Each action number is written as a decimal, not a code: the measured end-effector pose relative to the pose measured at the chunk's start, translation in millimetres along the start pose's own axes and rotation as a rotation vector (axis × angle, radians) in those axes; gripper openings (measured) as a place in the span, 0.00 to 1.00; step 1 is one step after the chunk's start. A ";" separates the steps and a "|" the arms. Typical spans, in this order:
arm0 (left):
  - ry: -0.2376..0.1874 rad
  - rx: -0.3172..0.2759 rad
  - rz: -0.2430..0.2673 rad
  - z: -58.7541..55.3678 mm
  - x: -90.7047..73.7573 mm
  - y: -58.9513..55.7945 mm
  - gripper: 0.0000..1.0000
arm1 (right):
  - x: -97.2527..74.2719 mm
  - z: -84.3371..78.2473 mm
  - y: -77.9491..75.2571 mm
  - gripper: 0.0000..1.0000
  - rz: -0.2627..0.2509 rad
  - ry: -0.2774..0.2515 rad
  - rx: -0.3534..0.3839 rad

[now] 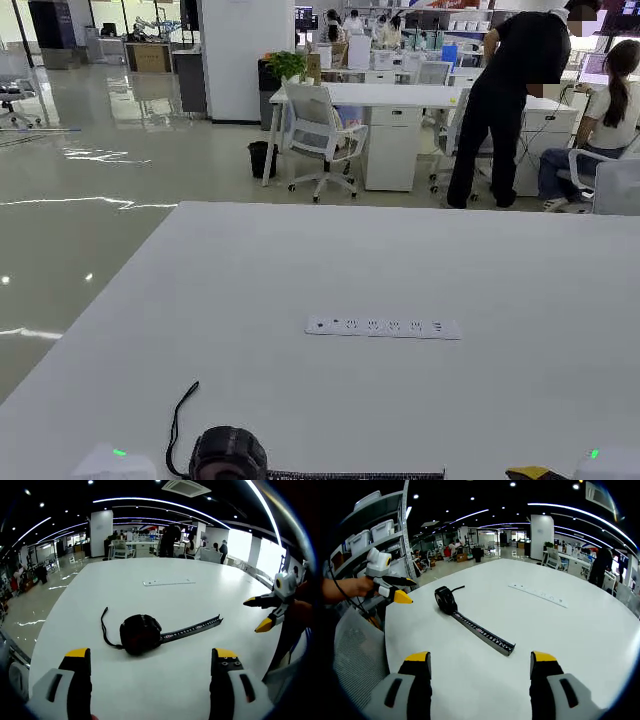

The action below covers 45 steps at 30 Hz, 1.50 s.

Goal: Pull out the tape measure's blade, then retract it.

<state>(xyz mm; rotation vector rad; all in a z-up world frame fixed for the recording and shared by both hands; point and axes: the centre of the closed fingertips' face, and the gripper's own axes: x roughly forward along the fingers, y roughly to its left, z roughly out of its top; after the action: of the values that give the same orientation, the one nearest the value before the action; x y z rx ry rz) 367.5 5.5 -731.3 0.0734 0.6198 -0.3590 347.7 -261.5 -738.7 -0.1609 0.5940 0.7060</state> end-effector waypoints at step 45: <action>0.048 -0.092 0.129 4.0 63.7 21.3 0.94 | 61.0 -5.7 -38.0 0.48 0.274 -0.010 -0.308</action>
<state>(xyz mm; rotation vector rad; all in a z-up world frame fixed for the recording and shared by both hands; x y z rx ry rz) 425.2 5.2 -765.9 0.0340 0.6746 -0.2044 406.7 -257.8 -779.9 -0.3667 0.4997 1.0626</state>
